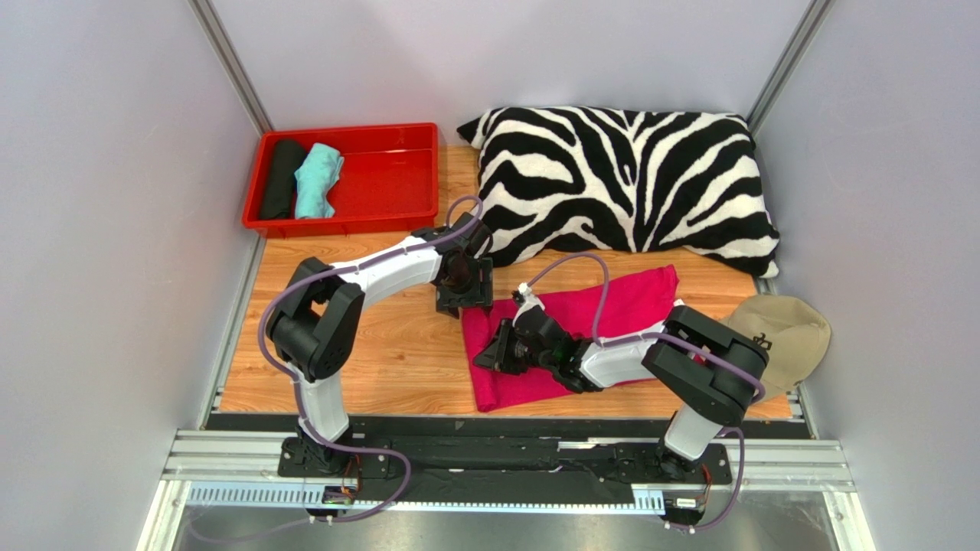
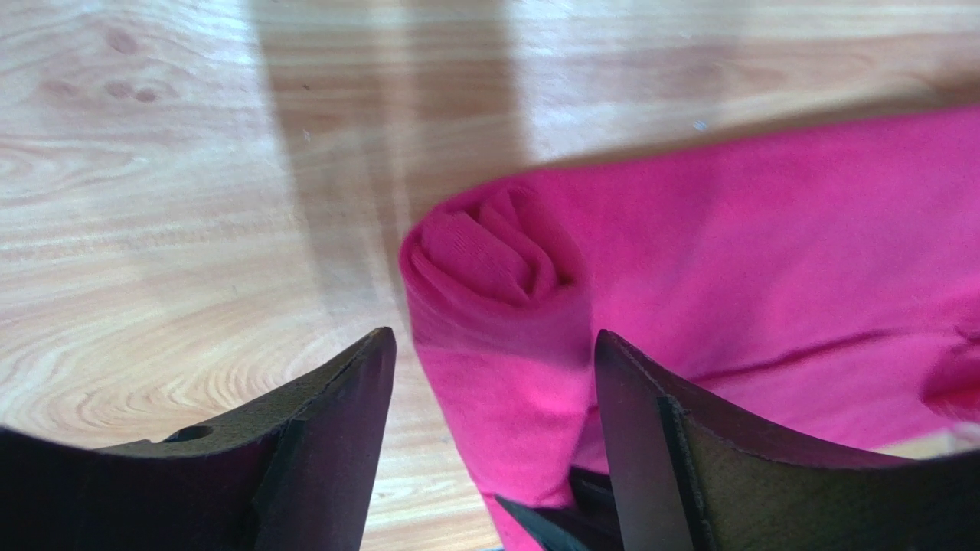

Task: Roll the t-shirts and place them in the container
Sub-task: Roll the T-shirt to the center of the board.

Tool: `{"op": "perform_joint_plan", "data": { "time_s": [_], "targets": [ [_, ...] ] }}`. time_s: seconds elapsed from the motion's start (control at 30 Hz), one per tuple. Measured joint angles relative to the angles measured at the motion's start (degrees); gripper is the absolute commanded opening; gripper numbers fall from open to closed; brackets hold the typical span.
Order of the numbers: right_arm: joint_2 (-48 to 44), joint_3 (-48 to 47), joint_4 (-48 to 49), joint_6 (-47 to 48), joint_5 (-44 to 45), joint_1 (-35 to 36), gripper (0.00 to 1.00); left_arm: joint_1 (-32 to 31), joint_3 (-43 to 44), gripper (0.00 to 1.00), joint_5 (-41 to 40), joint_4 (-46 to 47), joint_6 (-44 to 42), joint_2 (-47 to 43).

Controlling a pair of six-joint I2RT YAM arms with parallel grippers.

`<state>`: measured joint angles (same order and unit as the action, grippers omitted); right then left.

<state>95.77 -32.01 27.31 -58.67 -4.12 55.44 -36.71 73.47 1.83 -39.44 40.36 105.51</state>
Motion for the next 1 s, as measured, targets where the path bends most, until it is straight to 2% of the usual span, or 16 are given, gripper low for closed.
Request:
{"op": "perform_joint_plan", "data": {
  "time_s": [0.2, 0.3, 0.43, 0.6, 0.7, 0.77, 0.87, 0.9, 1.0],
  "targets": [
    [0.48, -0.02, 0.87, -0.02, -0.02, 0.00, 0.13, 0.00, 1.38, 0.56, -3.26, -1.70, 0.55, 2.40],
    [0.48, -0.02, 0.92, -0.02, 0.00, 0.00, 0.13, -0.07, 2.32, 0.43, -5.44, -3.93, 0.72, 2.51],
    [0.48, 0.04, 1.16, -0.04, 0.07, 0.00, 0.15, -0.09, 4.22, 0.18, -7.61, -6.27, 0.57, 3.32],
    [0.52, 0.63, 2.34, -0.33, 0.59, 0.17, 0.16, -1.27, 7.74, 0.00, -9.14, -10.05, -0.11, 5.57],
    [0.57, 0.68, 2.45, -0.37, 1.36, 0.66, 0.23, -2.49, 9.88, 0.00, -10.05, -11.78, -0.76, 6.49],
    [0.55, 0.66, 2.27, -0.31, 2.34, 1.14, 0.24, -3.26, 11.04, 0.00, -10.69, -12.83, -0.96, 6.75],
    [0.37, 0.42, 1.62, 0.07, 4.28, 2.19, 0.35, -3.80, 14.64, 0.00, -11.45, -16.26, -0.98, 8.48],
    [0.24, 0.26, 1.16, 0.11, 4.83, 2.45, 0.42, -3.98, 16.09, 0.00, -11.72, -17.59, -0.92, 9.31],
    [-0.81, -0.46, -0.90, 0.55, 6.51, 3.39, 0.51, -4.35, 17.97, 0.00, -12.81, -19.85, -0.72, 10.91]
  ]
}}
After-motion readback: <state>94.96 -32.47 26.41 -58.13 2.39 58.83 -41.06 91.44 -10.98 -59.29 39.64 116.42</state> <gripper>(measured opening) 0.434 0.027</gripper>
